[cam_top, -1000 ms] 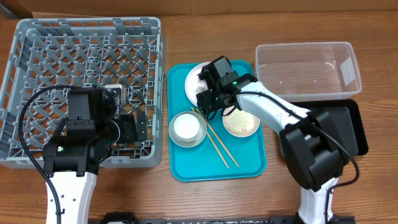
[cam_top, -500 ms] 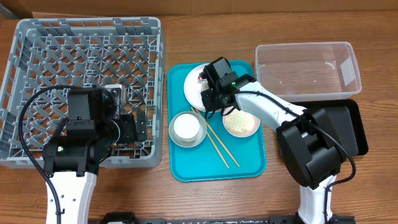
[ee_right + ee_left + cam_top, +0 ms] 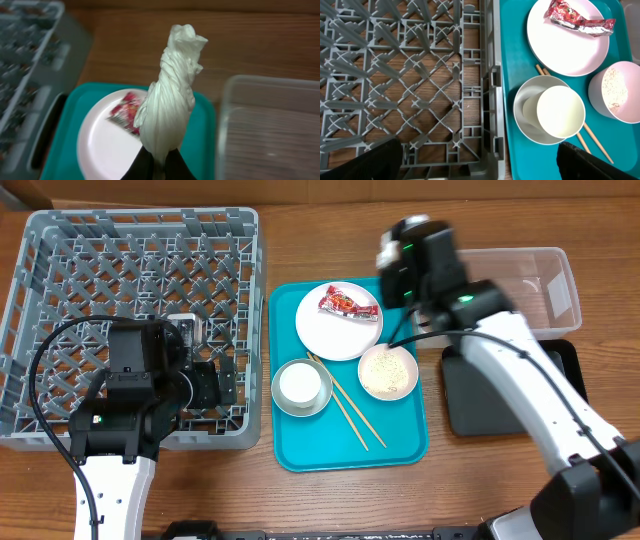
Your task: Sort waste into correct bins and load items into the dishwasher
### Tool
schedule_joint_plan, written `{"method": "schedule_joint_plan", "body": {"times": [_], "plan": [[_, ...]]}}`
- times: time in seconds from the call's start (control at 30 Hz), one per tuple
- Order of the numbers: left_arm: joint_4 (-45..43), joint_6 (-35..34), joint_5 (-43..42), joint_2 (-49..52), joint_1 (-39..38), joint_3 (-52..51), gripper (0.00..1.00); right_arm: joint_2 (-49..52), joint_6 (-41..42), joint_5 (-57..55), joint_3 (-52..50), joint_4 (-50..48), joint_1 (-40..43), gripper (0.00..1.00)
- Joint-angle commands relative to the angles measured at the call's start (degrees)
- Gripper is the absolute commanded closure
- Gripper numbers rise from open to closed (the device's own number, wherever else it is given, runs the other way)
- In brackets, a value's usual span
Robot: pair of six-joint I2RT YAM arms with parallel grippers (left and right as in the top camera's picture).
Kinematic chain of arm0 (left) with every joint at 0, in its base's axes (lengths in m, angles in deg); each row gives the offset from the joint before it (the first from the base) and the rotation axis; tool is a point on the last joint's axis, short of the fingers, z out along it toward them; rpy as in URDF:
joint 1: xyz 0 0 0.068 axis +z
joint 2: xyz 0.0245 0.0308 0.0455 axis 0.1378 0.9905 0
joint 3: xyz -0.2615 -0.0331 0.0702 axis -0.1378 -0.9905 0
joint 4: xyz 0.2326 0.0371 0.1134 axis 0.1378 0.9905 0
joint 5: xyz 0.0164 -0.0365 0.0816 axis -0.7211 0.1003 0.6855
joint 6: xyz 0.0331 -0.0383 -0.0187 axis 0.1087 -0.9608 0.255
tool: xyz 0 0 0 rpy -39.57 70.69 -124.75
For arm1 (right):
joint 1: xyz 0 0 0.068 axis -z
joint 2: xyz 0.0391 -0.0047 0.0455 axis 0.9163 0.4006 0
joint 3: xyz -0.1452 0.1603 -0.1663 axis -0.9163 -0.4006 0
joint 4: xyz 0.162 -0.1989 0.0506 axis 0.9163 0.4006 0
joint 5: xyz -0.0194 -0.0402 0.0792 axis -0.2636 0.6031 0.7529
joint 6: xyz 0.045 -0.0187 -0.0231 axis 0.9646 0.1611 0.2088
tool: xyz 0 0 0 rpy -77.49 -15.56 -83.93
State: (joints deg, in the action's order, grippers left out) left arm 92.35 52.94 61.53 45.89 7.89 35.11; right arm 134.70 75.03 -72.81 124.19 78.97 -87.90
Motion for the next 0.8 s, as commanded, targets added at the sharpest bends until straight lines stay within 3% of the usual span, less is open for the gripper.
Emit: {"method": "schedule_joint_plan", "body": {"times": [0.0,0.2,0.4,0.57,0.77], "plan": [[-0.33,-0.85,-0.66,0.17,-0.33,1.51,0.00,0.70,0.24,-3.37,0.31,2.43,6.56,0.96],[-0.35,-0.87,-0.66,0.17,-0.33,1.51,0.00,4.46,0.22,-3.30,0.24,7.13,13.62,0.87],[-0.35,-0.85,-0.66,0.17,-0.33,1.51,0.00,4.92,0.22,-0.72,0.57,8.46,14.82,0.52],[-0.39,-0.85,-0.66,0.17,-0.33,1.51,0.00,2.56,-0.48,6.99,3.28,7.89,14.10,0.47],[-0.59,-0.87,-0.66,0.17,-0.33,1.51,0.00,2.51,-12.63,16.55,4.81,6.27,8.94,0.40]]}}
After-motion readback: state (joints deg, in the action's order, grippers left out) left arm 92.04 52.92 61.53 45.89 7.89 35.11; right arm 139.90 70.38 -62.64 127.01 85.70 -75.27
